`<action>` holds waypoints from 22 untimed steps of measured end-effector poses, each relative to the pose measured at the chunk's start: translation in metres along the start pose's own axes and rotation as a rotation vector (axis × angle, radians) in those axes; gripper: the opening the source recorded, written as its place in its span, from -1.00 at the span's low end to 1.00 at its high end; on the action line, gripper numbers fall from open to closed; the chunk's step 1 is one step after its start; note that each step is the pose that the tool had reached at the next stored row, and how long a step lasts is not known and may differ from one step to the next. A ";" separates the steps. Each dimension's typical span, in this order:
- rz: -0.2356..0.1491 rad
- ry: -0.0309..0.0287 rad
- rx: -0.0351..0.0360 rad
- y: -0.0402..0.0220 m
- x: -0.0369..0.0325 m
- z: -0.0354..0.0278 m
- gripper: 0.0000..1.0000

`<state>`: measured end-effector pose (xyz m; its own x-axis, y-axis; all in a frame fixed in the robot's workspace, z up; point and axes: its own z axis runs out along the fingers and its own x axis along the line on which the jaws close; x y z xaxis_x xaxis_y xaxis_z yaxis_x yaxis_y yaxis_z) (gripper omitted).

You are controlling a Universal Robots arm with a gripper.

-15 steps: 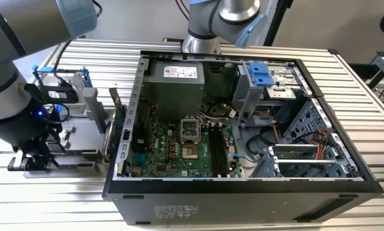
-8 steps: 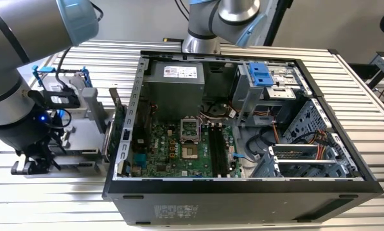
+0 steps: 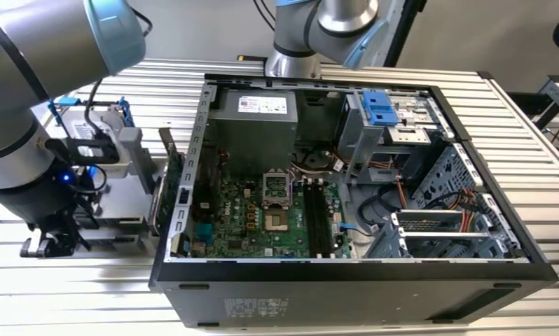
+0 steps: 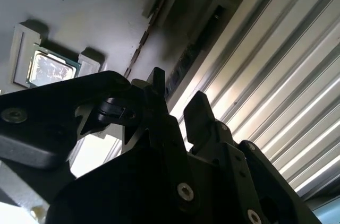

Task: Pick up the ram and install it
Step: 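Pick up the ram and move it above insertion slot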

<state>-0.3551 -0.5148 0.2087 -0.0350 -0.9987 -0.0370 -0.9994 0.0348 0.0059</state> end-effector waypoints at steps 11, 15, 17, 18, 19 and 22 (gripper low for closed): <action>0.008 -0.0001 0.0003 -0.0001 0.0004 0.0101 1.00; 0.009 -0.0001 0.0004 -0.0001 0.0005 0.0131 1.00; 0.010 -0.0001 0.0004 -0.0001 0.0005 0.0143 1.00; 0.010 -0.0001 0.0005 -0.0001 0.0005 0.0150 1.00; 0.010 -0.0005 0.0005 -0.0002 0.0005 0.0158 1.00; 0.010 -0.0036 0.0002 -0.0003 0.0007 0.0172 1.00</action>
<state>-0.3549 -0.5148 0.1915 -0.0450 -0.9982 -0.0405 -0.9990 0.0448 0.0060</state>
